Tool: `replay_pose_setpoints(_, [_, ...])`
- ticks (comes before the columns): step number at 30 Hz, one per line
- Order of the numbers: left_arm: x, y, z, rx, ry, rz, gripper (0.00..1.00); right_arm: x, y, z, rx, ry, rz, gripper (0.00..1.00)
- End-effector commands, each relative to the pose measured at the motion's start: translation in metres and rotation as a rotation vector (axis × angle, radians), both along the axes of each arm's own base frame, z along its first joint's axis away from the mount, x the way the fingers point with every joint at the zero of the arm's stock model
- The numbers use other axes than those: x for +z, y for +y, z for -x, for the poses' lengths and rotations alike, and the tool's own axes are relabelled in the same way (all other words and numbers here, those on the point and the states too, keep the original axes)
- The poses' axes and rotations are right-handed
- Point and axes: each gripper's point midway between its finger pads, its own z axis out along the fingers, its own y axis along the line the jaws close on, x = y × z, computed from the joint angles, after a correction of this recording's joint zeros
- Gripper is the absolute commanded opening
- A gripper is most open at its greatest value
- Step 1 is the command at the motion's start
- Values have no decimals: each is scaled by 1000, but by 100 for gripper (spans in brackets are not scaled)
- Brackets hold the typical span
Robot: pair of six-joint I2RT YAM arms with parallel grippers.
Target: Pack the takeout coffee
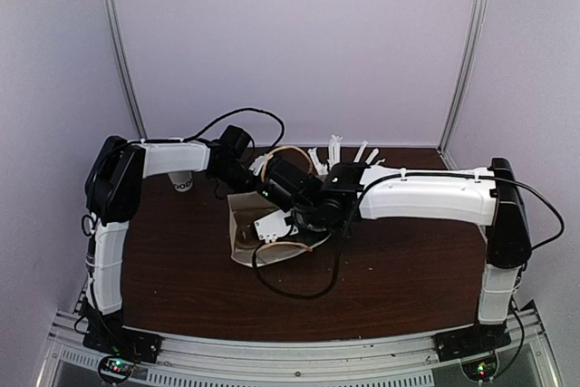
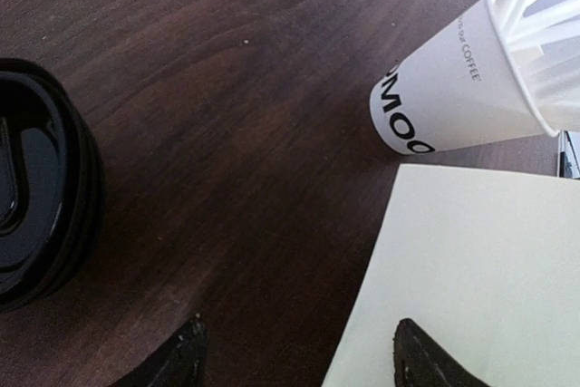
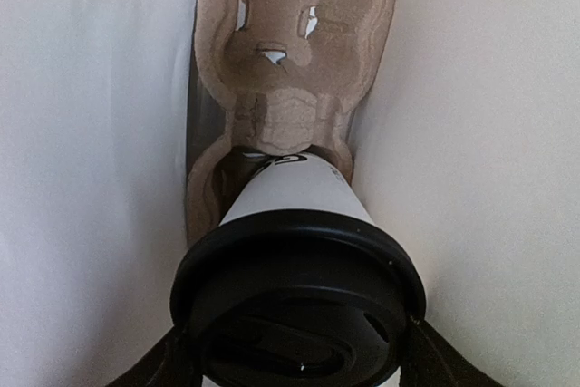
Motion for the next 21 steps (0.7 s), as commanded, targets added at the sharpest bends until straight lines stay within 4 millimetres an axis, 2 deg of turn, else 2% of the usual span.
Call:
replay_pose_setpoints(1, [8, 23, -12, 88, -17, -65, 73, -17, -5, -13, -27, 46, 28, 66])
replay_pose_setpoints(4, [29, 55, -31, 206, -73, -104, 74, -19, -5, -16, -27, 67, 33, 67])
replay_pose_setpoints(6, [51, 76, -41, 286, -115, -117, 74, -20, -5, -18, -30, 98, 30, 67])
replay_pose_setpoints(9, [73, 101, -46, 363, -144, -133, 75, -22, -5, -19, -38, 153, 38, 67])
replay_pose_setpoints(13, [96, 105, -33, 349, -155, -115, 75, -20, -3, -17, -49, 237, 33, 67])
replay_pose_setpoints(21, [125, 120, -2, 348, -205, -105, 75, -12, 1, 8, -71, 440, 30, 67])
